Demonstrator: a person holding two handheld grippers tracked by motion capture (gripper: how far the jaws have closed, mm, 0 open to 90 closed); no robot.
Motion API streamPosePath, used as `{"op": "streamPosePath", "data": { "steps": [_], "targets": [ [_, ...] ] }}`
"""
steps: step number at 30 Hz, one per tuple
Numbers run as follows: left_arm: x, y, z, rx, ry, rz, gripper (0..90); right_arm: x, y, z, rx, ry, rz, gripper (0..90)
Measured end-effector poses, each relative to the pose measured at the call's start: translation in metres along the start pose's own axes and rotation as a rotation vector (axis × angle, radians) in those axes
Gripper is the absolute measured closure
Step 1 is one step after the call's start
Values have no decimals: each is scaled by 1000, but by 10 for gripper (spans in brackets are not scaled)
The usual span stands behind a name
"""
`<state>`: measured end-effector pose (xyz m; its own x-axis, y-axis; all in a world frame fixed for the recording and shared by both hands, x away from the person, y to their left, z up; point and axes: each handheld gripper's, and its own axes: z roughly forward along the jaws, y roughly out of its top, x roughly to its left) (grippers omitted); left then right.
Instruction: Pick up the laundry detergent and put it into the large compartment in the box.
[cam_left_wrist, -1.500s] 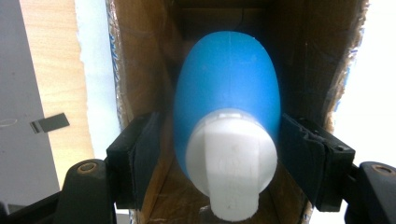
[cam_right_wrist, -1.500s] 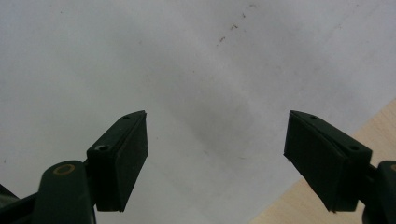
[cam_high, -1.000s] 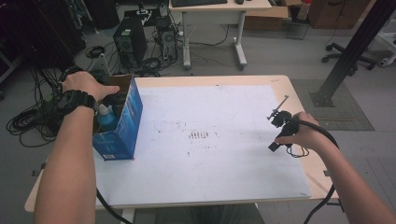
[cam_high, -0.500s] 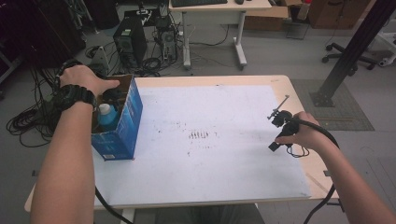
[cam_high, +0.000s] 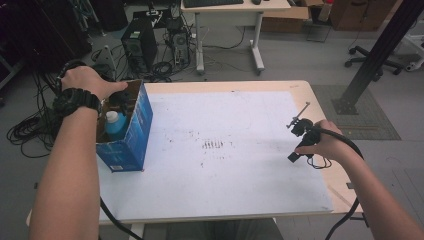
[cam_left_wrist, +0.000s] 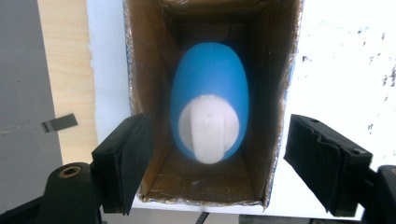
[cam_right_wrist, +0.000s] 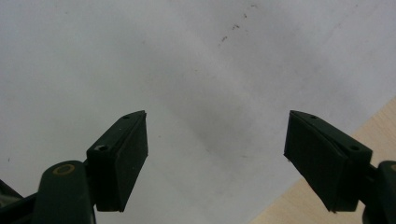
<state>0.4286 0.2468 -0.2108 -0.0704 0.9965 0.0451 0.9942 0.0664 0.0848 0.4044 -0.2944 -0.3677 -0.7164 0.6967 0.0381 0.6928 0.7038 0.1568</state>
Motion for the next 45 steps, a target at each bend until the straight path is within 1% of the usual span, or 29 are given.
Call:
{"op": "streamPosePath", "data": {
  "steps": [7,11,15,17,18,19,21,23,24,28,32,34,36,38,39,45],
  "targets": [
    [-5,0,-10,-27,-5,19,215,0,0,-1,-2,1,-1,218],
    [-9,0,-15,-41,0,40,209,0,1,-1,-3,1,-2,218],
    [-14,0,-19,-55,-10,58,199,1,1,0,-3,1,-1,218],
    [-17,0,-21,-61,-9,72,199,1,1,0,-1,1,-2,218],
    [-20,0,-23,-67,-15,89,197,1,1,1,-2,2,-1,218],
    [-20,0,-23,-67,-15,89,196,1,1,1,-2,2,-1,218],
    [-24,-1,-25,-77,-21,103,196,1,1,0,-2,2,-1,218],
    [-29,-1,-27,-83,-24,128,196,1,1,0,-4,1,-2,218],
    [-29,-1,-27,-83,-24,128,196,1,1,0,-4,1,-2,218],
    [-37,-1,-29,-95,-25,164,196,1,1,0,-4,2,2,218],
    [-45,-1,-32,-103,-41,194,196,0,0,-1,-6,2,1,218],
    [-48,-1,-33,-109,-40,207,196,0,0,-1,-6,2,1,218],
    [-51,-1,-34,-109,-47,220,195,0,0,-1,-6,2,0,217],
    [-57,0,-34,-116,-56,243,194,0,0,-1,-6,2,1,217],
    [-57,0,-34,-116,-56,243,194,0,0,-1,-6,2,1,217],
    [-67,1,-33,-119,-68,284,194,-1,-1,-1,-5,1,3,217]
  ]
}}
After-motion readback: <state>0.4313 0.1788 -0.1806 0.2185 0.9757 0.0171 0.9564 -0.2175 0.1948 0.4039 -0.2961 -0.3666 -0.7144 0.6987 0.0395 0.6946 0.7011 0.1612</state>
